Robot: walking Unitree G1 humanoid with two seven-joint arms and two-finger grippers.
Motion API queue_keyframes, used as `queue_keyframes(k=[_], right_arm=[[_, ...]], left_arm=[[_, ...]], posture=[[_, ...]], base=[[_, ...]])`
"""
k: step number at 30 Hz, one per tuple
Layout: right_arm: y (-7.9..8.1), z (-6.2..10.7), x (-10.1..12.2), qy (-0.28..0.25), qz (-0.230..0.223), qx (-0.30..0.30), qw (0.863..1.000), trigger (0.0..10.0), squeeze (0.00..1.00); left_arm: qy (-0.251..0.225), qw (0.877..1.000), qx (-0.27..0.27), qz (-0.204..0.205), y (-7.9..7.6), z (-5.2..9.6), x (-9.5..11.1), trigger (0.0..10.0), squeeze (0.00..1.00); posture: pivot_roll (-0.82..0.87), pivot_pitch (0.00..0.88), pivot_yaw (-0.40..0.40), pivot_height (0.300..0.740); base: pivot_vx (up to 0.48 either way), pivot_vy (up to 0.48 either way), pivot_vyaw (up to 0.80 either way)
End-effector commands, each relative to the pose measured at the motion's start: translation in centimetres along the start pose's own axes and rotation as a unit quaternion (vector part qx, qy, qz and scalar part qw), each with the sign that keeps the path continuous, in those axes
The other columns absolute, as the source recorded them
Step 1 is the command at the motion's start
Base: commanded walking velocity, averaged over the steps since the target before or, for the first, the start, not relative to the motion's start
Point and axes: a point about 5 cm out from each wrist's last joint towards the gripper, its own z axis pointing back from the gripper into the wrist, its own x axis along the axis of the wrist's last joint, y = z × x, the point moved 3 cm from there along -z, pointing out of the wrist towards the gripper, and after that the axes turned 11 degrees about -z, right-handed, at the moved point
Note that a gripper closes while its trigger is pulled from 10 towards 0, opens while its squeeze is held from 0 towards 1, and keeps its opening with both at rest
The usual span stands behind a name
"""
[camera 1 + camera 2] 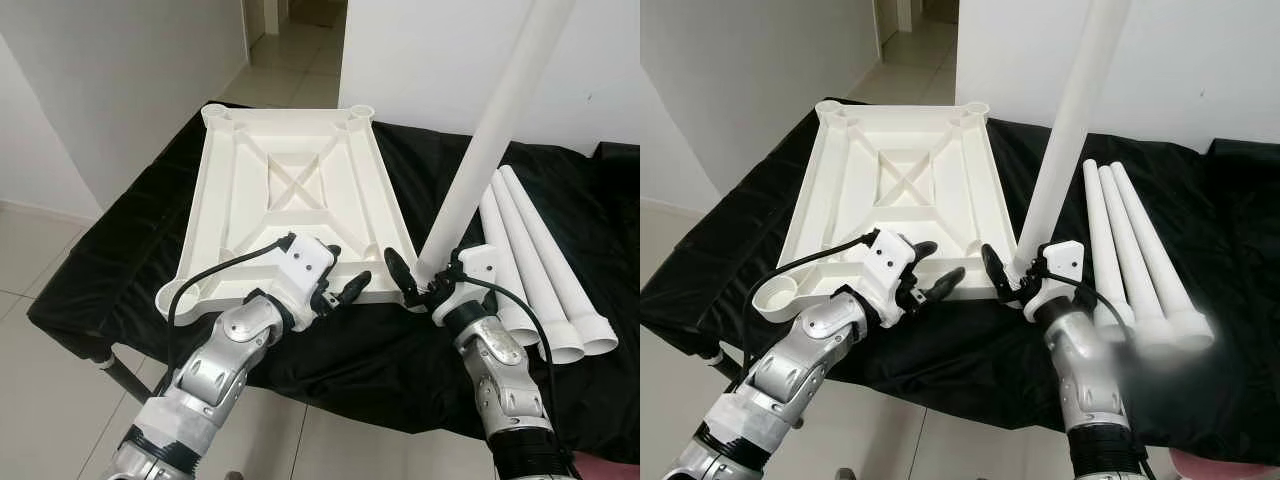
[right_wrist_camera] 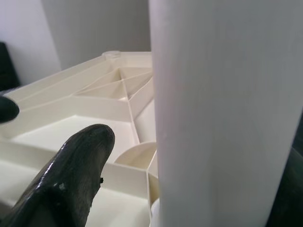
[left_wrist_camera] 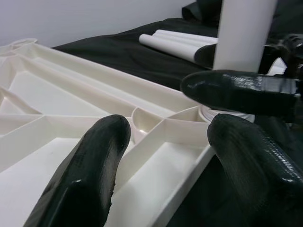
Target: Building children table
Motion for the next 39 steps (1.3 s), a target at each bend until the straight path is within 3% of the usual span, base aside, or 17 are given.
queue_keyframes(k=[1, 11, 12, 13, 16, 17, 19, 27, 28, 30, 33, 39], right_arm=[[-0.1, 0.1, -0.3, 0.006, -0.002, 0.012, 1.0, 10.0, 0.0], [-1.5, -0.6, 0.1, 0.025, 0.031, 0.035, 0.999, 10.0, 0.0], [-1.7, -0.9, 0.3, 0.028, 0.04, 0.041, 0.998, 8.3, 0.0], [-1.9, -1.1, 0.4, 0.033, 0.049, 0.049, 0.997, 3.8, 0.0], [-1.9, -1.1, 0.4, 0.033, 0.049, 0.049, 0.997, 3.8, 0.0], [-2.1, -1.3, 0.4, 0.041, 0.053, 0.057, 0.996, 0.4, 0.0], [-2.2, -1.3, 0.3, 0.047, 0.052, 0.064, 0.995, 0.0, 0.0], [-2.3, -0.9, -0.6, 0.07, 0.041, 0.068, 0.994, 0.0, 0.0], [-2.4, -0.8, -0.7, 0.07, 0.028, 0.058, 0.995, 10.0, 0.0], [-2.3, -0.8, -0.7, 0.061, -0.009, 0.042, 0.997, 10.0, 0.0], [-2.3, -0.8, -0.7, 0.055, -0.024, 0.024, 0.998, 10.0, 0.0], [-2.5, -0.7, -1.4, 0.058, -0.023, -0.048, 0.997, 10.0, 0.0]], left_arm=[[-0.003, 0.999, -0.041, -0.012, -1.0, 0.1, -0.2, 10.0, 0.0], [0.001, 0.996, -0.092, -0.002, -2.0, 0.2, -0.6, 10.0, 0.0], [0.002, 0.995, -0.101, -0.001, -2.2, 0.2, -0.6, 10.0, 0.0], [0.002, 0.994, -0.111, -0.005, -2.7, 0.3, -0.6, 10.0, 0.0], [0.002, 0.994, -0.111, -0.005, -2.7, 0.3, -0.6, 10.0, 0.0], [0.005, 0.993, -0.119, -0.011, -3.0, 0.3, -0.7, 10.0, 0.0], [0.008, 0.992, -0.123, -0.016, -3.2, 0.3, -0.8, 10.0, 0.0], [0.018, 0.992, -0.124, -0.011, -3.1, 0.3, -1.1, 10.0, 0.0], [0.018, 0.992, -0.126, -0.012, -3.1, 0.4, -1.2, 10.0, 0.0], [0.021, 0.992, -0.123, -0.02, -3.1, 0.5, -1.3, 10.0, 0.0], [0.027, 0.993, -0.109, -0.029, -2.8, 0.3, -1.6, 10.0, 0.0], [0.037, 0.993, -0.107, -0.025, -2.4, 0.4, -2.0, 10.0, 0.0]], posture=[[0.01, 0.0, -0.009, 0.74], [0.0, 0.0, -0.012, 0.74], [0.0, 0.0, -0.013, 0.74], [0.0, 0.0, -0.016, 0.74], [0.0, 0.0, -0.016, 0.74], [0.0, 0.0, -0.02, 0.74], [0.0, 0.0, -0.023, 0.74], [0.01, 0.0, -0.028, 0.74], [0.0, 0.0, -0.03, 0.74], [0.0, 0.0, -0.03, 0.74], [0.0, 0.0, -0.034, 0.74], [-0.01, 0.0, -0.033, 0.74]], base=[[0.0, 0.0, 0.0], [0.0, 0.0, 0.0], [0.0, 0.0, 0.0], [0.0, 0.0, 0.0], [0.0, 0.0, 0.0], [0.0, 0.0, 0.0], [0.0, 0.0, 0.0], [0.0, 0.0, 0.0], [0.0, 0.0, 0.0], [0.0, 0.0, 0.0], [0.0, 0.0, 0.0], [0.0, 0.0, 0.0]])
